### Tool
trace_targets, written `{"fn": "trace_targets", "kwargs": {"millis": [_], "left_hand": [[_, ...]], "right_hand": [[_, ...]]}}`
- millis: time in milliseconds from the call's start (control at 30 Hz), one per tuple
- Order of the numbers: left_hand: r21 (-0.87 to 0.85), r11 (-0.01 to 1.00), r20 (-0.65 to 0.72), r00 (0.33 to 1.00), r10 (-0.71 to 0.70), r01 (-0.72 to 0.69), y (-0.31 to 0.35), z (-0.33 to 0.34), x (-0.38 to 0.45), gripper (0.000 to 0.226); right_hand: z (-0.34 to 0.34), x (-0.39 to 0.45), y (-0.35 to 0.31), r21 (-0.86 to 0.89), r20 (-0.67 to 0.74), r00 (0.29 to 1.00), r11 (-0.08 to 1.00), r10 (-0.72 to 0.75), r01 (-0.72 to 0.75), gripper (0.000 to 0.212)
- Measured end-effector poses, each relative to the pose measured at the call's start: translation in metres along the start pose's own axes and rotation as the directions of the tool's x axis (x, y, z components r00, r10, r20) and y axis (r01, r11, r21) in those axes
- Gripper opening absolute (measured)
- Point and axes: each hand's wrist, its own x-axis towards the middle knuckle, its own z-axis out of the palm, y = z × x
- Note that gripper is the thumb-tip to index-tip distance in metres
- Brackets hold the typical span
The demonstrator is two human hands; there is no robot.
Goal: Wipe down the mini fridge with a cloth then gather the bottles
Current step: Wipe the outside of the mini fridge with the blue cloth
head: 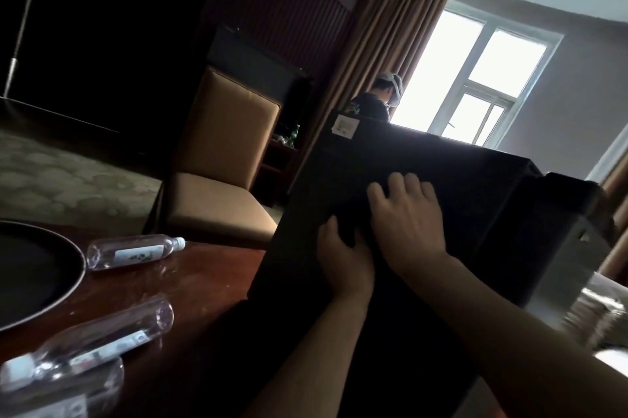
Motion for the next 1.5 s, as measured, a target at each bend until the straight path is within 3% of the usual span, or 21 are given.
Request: {"fn": "trace_targets", "kwargs": {"millis": [500, 733, 900, 1033, 1133, 1267, 1500], "left_hand": [[0.023, 1.0, -0.07, 0.997, 0.015, -0.013, 0.001, 0.012, 0.162, 0.026], [0.052, 0.999, -0.081, 0.997, 0.003, 0.001, -0.01, 0.01, 0.194, 0.024], [0.039, 0.999, -0.119, 0.993, -0.022, 0.027, -0.037, -0.006, 0.17, 0.019], [0.132, 0.987, -0.166, 0.984, -0.07, 0.093, -0.088, -0.036, 0.126, 0.017], [0.099, 0.982, -0.141, 0.979, -0.147, 0.161, -0.108, -0.051, 0.084, 0.014], [0.048, 0.969, -0.132, 0.963, -0.236, 0.244, -0.103, -0.056, 0.037, 0.028], [0.058, 0.952, -0.075, 0.952, -0.297, 0.301, -0.078, -0.066, -0.017, 0.021]], "right_hand": [[0.055, 0.157, -0.042, 0.085, -0.071, 0.981, 0.979, -0.181, 0.186, 0.035], [0.07, 0.188, -0.055, 0.117, -0.056, 0.971, 0.964, -0.232, 0.237, 0.039], [0.077, 0.165, -0.073, 0.202, 0.005, 0.961, 0.942, -0.275, 0.268, 0.041], [0.085, 0.098, -0.104, 0.26, 0.109, 0.95, 0.931, -0.291, 0.255, 0.039], [0.084, 0.052, -0.113, 0.257, 0.158, 0.952, 0.942, -0.261, 0.215, 0.038], [0.062, 0.012, -0.1, 0.252, 0.22, 0.944, 0.949, -0.245, 0.188, 0.039], [0.033, -0.032, -0.07, 0.208, 0.249, 0.931, 0.953, -0.269, 0.22, 0.038]]}}
